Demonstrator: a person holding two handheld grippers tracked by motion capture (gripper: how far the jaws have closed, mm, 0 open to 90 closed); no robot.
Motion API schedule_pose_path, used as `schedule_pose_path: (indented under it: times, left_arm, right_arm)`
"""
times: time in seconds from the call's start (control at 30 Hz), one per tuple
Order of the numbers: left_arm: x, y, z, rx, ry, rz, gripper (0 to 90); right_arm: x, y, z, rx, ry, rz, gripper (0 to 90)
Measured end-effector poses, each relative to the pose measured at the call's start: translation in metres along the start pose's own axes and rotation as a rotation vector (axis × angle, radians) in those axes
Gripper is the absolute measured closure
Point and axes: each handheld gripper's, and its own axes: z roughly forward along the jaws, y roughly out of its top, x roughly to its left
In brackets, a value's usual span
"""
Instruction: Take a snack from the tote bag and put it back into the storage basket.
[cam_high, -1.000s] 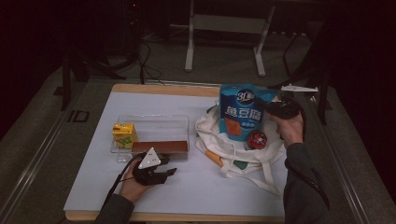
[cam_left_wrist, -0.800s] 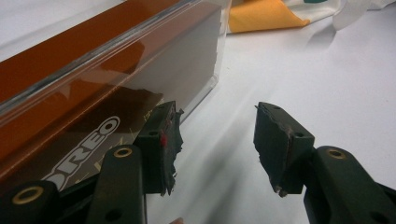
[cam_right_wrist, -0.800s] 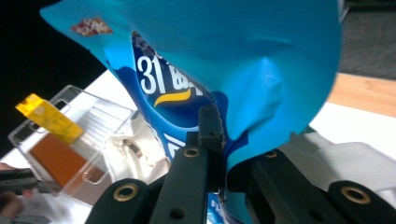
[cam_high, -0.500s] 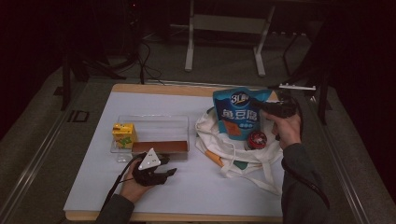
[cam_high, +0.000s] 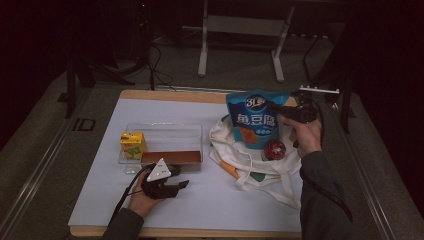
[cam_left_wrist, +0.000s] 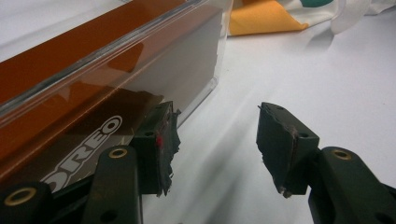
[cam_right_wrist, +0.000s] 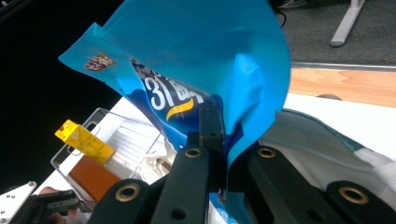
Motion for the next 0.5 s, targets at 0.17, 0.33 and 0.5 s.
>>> schedule_pose_path:
  times: [0.17,0.33,0.5]
  left_arm:
    - [0.002,0.0,0.0,-0.002,-0.011,-0.009,46.7]
    - [0.002,0.0,0.0,-0.003,-0.018,-0.015,46.6]
    - [0.001,-0.001,-0.001,-0.015,-0.023,-0.009,46.3]
  right_arm:
    - [0.003,0.006,-0.002,-0.003,0.009,0.01,89.5]
    - [0.008,0.012,-0.006,-0.013,0.017,0.023,89.5]
    - [0.015,0.016,-0.008,-0.012,0.033,0.016,89.6]
